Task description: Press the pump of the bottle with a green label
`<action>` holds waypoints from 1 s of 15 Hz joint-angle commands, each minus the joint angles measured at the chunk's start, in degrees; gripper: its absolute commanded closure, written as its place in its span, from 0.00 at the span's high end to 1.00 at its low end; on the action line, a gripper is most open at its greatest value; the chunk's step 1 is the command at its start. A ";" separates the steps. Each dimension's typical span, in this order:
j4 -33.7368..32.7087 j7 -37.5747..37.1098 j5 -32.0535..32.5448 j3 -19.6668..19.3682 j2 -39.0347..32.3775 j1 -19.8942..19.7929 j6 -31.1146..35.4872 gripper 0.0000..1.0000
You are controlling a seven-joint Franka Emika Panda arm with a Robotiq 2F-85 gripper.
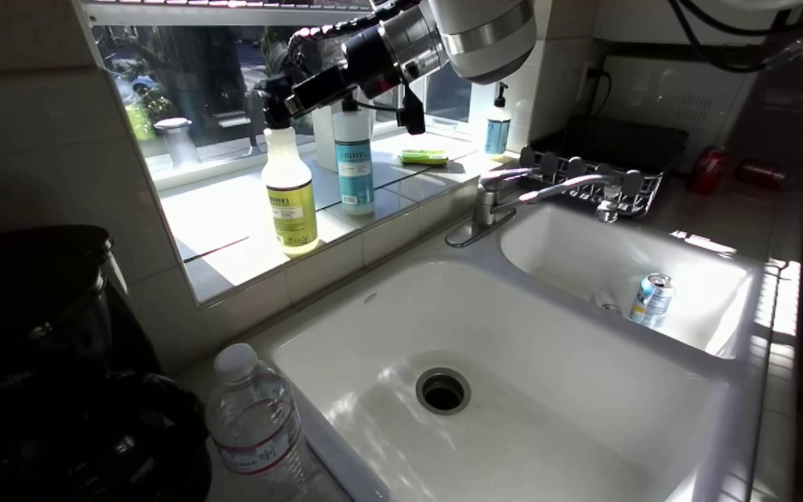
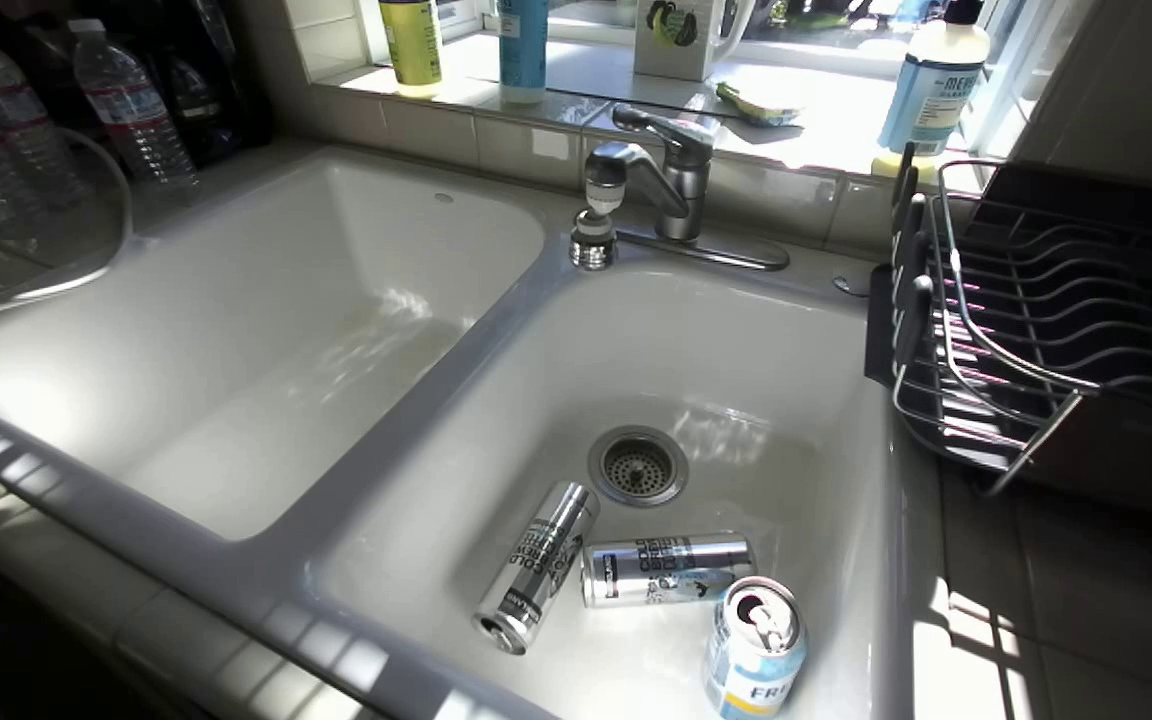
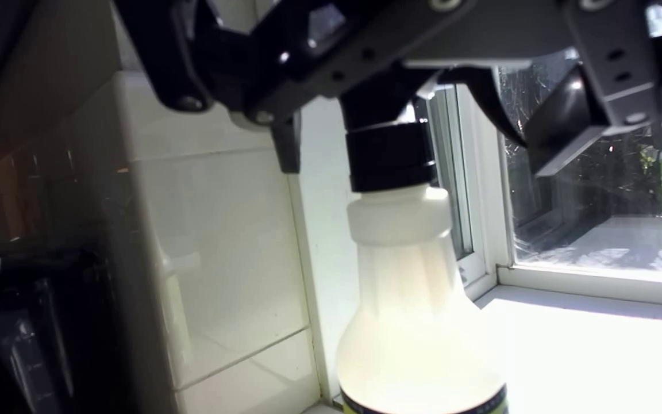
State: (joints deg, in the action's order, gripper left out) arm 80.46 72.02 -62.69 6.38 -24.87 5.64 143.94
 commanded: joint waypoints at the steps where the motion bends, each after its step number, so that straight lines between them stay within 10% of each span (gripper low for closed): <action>1: -1.96 -1.84 1.90 -0.39 -1.21 0.43 -1.65 0.97; 5: -2.18 -3.31 3.60 -0.69 -1.16 1.03 -1.17 0.88; 15: -1.25 -9.47 10.28 -1.97 -0.67 2.97 1.75 1.00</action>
State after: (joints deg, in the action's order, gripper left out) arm 79.43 66.29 -55.61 5.86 -25.30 6.92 144.08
